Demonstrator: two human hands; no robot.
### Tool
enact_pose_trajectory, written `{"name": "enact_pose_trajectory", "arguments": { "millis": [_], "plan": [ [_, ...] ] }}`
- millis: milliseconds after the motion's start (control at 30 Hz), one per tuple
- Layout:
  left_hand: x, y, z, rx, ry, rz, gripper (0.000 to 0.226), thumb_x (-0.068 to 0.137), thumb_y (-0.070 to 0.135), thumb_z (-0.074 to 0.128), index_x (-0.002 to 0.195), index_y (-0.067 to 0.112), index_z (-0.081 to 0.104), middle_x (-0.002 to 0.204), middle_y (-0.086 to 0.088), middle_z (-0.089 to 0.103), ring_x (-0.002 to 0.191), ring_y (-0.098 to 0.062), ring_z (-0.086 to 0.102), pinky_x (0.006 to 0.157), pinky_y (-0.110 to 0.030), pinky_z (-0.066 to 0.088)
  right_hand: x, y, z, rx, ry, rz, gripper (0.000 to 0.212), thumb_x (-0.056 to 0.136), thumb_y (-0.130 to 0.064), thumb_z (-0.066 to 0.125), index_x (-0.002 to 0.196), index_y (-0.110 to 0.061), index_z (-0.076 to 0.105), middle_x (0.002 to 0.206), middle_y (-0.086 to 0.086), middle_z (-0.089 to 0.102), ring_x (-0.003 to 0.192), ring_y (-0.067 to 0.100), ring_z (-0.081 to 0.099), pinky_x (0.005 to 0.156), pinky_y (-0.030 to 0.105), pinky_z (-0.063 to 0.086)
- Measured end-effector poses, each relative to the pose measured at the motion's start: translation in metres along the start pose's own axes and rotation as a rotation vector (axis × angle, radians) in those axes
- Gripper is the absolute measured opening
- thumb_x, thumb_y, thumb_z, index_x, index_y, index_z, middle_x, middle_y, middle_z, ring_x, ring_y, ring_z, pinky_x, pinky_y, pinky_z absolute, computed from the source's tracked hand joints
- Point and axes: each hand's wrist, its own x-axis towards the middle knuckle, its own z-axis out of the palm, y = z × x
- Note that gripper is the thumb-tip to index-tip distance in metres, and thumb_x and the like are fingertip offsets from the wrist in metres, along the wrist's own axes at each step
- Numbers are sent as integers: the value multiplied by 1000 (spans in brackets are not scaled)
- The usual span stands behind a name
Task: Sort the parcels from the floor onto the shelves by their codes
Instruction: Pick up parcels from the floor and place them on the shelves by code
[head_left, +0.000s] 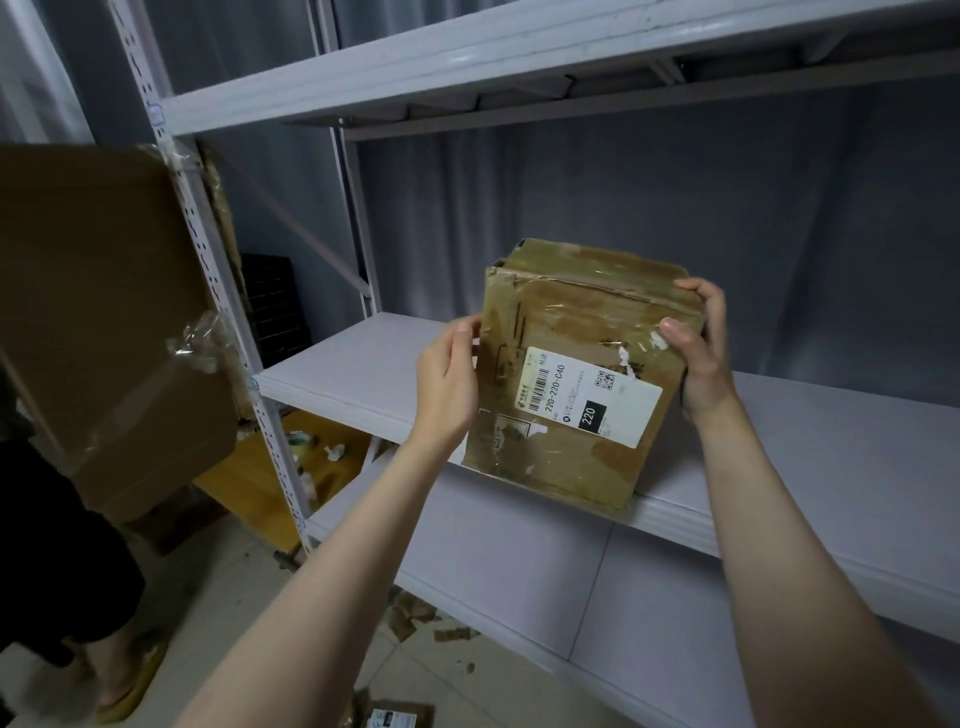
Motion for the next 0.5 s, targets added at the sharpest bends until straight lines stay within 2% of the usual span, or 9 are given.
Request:
{"name": "enact_pose_trajectory", "arguments": {
  "millis": [67, 133, 200, 233, 300, 367, 400, 500],
  "plan": [
    [-1, 8, 4, -23, -24, -7, 42, 107, 33, 29, 109, 19, 69, 106, 3, 69, 102, -10, 63, 92, -38, 55, -4, -3, -10, 38, 8, 30, 58, 73, -37, 68, 121, -17, 43, 125, 10, 52, 111, 28, 55, 91, 40, 46],
    [0, 15, 7, -52, -15, -64, 48, 105, 44, 30, 93, 18, 68, 98, 1, 69, 96, -14, 64, 90, -42, 55, -9, -7, -18, 68, 7, 61, 62, 72, -54, 74, 119, -22, 48, 126, 10, 53, 115, 30, 53, 95, 44, 44],
    [3, 24, 6, -45, 1, -135, 64, 94, 67, 28, 83, 16, 66, 92, -3, 70, 93, -20, 64, 90, -47, 54, -13, -15, -22, 78, 17, 84, 69, 69, -72, 69, 116, -23, 54, 123, 9, 55, 114, 30, 54, 96, 43, 45],
    [5, 29, 4, -5, -27, -167, 76, 84, 79, 25, 87, 17, 68, 95, -2, 70, 96, -21, 64, 92, -47, 52, -15, -20, -21, 78, 16, 80, 68, 70, -74, 67, 113, -23, 56, 120, 9, 56, 112, 30, 54, 95, 44, 45],
    [9, 39, -3, 60, -161, -232, 84, 76, 90, 19, 104, 30, 70, 106, 0, 71, 104, -21, 63, 88, -43, 51, -15, -27, -16, 46, 38, 62, 50, 73, -67, 70, 104, -28, 63, 114, 8, 58, 108, 29, 54, 95, 48, 42],
    [12, 52, -16, 88, -315, -313, 71, 84, 83, 23, 104, 32, 68, 102, -3, 72, 98, -22, 66, 72, -35, 54, -17, -33, -11, 30, 48, 47, 32, 72, -48, 70, 98, -29, 66, 108, 2, 59, 104, 26, 54, 93, 44, 40],
    [14, 57, -25, 116, -392, -346, 64, 87, 79, 28, 101, 31, 68, 99, -5, 72, 94, -23, 67, 69, -33, 55, -18, -35, -7, 29, 38, 48, 33, 70, -42, 67, 100, -28, 65, 108, 1, 60, 103, 24, 55, 91, 41, 41],
    [24, 58, -50, 228, -565, -378, 53, 82, 73, 52, 104, 27, 68, 102, -9, 73, 93, -25, 71, 77, -39, 61, -23, -38, 8, 6, -33, 110, 56, 67, -39, 65, 121, -27, 54, 119, 5, 61, 102, 19, 63, 85, 32, 50]
  ]
}}
